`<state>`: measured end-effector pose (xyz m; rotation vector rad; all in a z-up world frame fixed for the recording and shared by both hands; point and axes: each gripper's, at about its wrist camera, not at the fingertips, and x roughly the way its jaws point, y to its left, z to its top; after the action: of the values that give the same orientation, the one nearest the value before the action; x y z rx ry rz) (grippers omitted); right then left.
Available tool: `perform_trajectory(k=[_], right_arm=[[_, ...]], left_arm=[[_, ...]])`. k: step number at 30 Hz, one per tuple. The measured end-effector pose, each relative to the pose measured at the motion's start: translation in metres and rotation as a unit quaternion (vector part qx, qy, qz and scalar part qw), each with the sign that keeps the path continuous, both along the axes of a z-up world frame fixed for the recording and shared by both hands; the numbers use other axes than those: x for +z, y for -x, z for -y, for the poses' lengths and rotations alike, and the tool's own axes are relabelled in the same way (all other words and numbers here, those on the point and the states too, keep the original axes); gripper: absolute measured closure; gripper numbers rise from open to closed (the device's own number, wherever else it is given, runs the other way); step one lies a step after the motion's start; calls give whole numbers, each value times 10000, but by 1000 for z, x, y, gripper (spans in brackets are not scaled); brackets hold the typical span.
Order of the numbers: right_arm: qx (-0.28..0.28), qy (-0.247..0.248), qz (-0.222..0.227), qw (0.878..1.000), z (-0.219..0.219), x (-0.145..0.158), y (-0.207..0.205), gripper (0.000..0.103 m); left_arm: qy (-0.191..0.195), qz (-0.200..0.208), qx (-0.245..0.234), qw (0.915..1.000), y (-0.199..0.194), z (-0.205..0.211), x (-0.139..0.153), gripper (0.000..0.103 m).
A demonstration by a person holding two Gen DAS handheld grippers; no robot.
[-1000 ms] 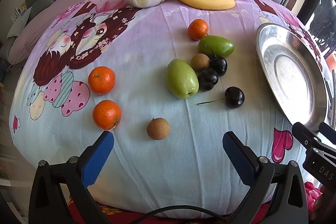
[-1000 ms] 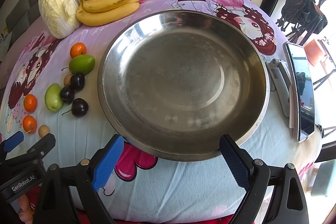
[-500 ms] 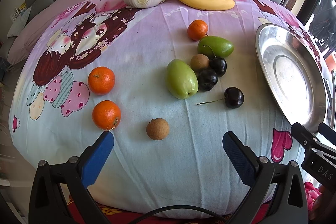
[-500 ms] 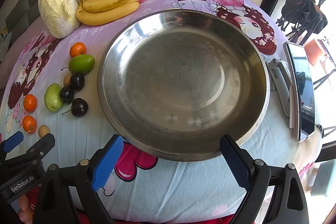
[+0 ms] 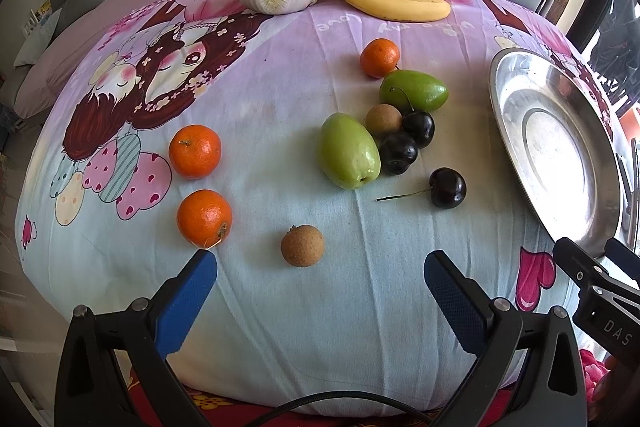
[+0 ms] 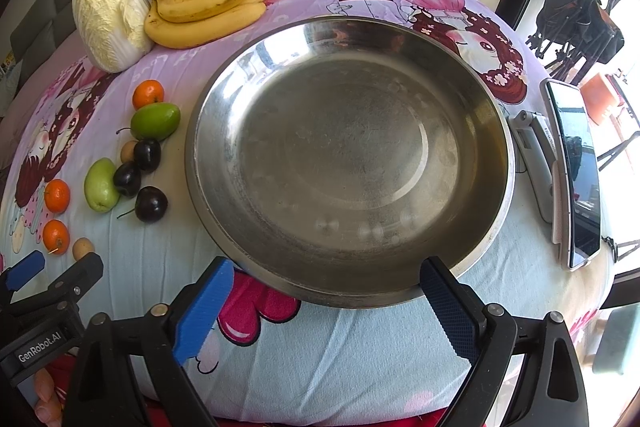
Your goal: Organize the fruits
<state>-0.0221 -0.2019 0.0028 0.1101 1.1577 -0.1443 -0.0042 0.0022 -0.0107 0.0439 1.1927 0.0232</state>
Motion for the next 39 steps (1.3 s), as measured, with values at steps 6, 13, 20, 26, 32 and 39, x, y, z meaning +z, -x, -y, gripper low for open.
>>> perform_trajectory(k=[6,13,20,26,32,39], right_arm=[[4,-3,-3,10000,1,0,0,6],[7,-2,-2,10000,0,-1,0,6],[17,14,0,10000,1,-1,1,6],[124,-66,102,9998,-1,6,1,6],[463,-196,259,9984,-19,17,-7,6],[1034,-415,348,9932,-53,27,-24,6]], left_arm=[[-2,-2,3,10000,0,0,0,0],[0,-1,5,10000,0,0,0,0],[67,30,-24,10000,-1,1,4,0],[251,248,-32,9994,-7,-10,19,0],[477,409,154,9979,-23,-40,33,0],[597,563,18,9966,-35,-67,38,0]])
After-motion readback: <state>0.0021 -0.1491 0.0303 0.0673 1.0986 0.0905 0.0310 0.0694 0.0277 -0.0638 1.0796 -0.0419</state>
